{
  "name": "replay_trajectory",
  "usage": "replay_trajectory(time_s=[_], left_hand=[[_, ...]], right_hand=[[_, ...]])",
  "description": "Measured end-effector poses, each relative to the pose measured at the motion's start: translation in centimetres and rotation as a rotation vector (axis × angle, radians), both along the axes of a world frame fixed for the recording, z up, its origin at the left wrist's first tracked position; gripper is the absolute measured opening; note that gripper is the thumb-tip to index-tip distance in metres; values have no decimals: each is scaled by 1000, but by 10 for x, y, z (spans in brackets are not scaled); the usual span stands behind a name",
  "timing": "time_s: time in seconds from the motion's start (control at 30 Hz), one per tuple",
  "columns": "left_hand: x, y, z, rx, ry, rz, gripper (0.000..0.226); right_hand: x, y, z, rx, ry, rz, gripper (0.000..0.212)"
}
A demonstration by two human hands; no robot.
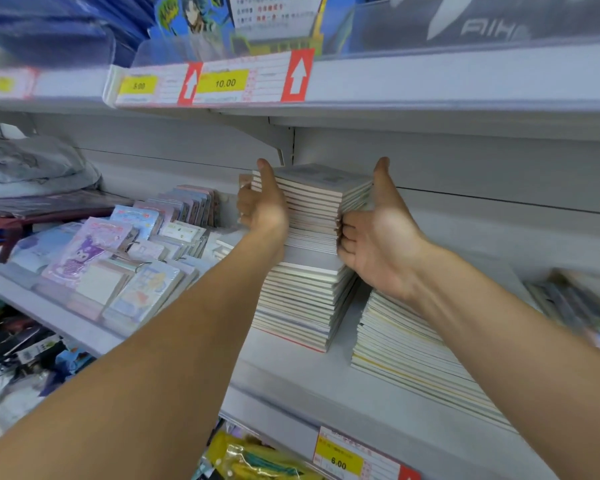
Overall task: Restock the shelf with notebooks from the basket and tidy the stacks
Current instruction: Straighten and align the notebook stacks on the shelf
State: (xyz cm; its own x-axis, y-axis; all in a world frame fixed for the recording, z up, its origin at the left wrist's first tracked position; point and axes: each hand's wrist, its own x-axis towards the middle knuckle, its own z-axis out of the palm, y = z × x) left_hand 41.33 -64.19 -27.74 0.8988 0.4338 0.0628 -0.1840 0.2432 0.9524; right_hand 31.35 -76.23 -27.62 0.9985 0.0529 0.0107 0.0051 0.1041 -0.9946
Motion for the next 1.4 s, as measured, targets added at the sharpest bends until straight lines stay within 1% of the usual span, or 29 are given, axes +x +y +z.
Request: replay_trajectory(time_s=[0.07, 0.17, 0.23, 0.27, 0.3, 0.33, 0.37, 0.4, 0.43, 0.47, 0.5, 0.53, 0.6, 0.63, 0.7, 0.77, 0.83, 0.9, 1.0, 1.1, 1.17, 1.23, 1.3, 1.37, 1.4], left_hand=[[-1, -5, -2, 121, 15, 14, 83], [-7, -8, -2, 262, 12, 26, 84], [-11, -1, -2, 265, 5, -37, 91], [-14, 5, -3, 224, -10, -111, 99], [-17, 14, -6, 193, -31, -196, 106], [-20, 24, -9, 236, -58, -284, 111], [-20, 36, -11, 373, -83, -362, 110], [-17, 47, -14, 547, -112, -415, 103], [-14, 55, -15, 701, -157, -424, 88], [-11, 61, -15, 793, -210, -407, 72], [-8, 67, -16, 823, -263, -394, 61], [-3, 71, -18, 825, -313, -384, 54], [8, 76, -24, 815, -363, -356, 50], [15, 78, -27, 812, -358, -345, 52], [23, 79, -31, 785, -302, -342, 63], [24, 79, -30, 762, -255, -335, 72], [23, 79, -28, 781, -216, -371, 73], [20, 79, -25, 844, -193, -420, 70], [17, 80, -20, 833, -218, -458, 78], [15, 83, -24, 817, -266, -466, 65], [15, 85, -26, 858, -308, -462, 62], [17, 84, -28, 900, -332, -442, 62], [18, 83, -30, 935, -334, -403, 67], [19, 83, -33, 925, -329, -386, 77], [20, 85, -33, 913, -327, -384, 78]], right_hand=[[-3, 1, -3, -38, -19, 5, 111], [-15, 5, -2, -61, -58, 56, 83], [-21, 0, -2, -37, -50, 49, 88], [-20, -6, -3, -92, -46, 12, 87], [-19, -11, -4, -214, -59, -61, 76], [-16, -15, -5, -385, -93, -158, 59], [-12, -17, -6, -567, -130, -231, 47], [-5, -17, -6, -738, -170, -258, 44], [0, -15, -5, -882, -208, -267, 43], [4, -13, -4, -1007, -247, -283, 40], [7, -10, -3, -1097, -295, -303, 39], [11, -7, -3, -1130, -328, -331, 39], [15, -8, -6, -1106, -342, -386, 40], [18, -10, -9, -1092, -341, -399, 40], [20, -12, -14, -1049, -336, -402, 41], [17, -11, -18, -935, -349, -397, 41], [12, -6, -15, -851, -329, -404, 39], [11, -1, -13, -885, -303, -422, 39], [11, 6, -12, -1000, -282, -478, 40], [10, 11, -19, -1143, -312, -534, 46], [9, 13, -25, -1195, -354, -558, 46], [11, 13, -28, -1176, -380, -577, 45], [13, 13, -27, -1132, -384, -601, 51], [16, 13, -24, -1113, -369, -608, 53], [16, 14, -23, -1115, -372, -612, 53]])
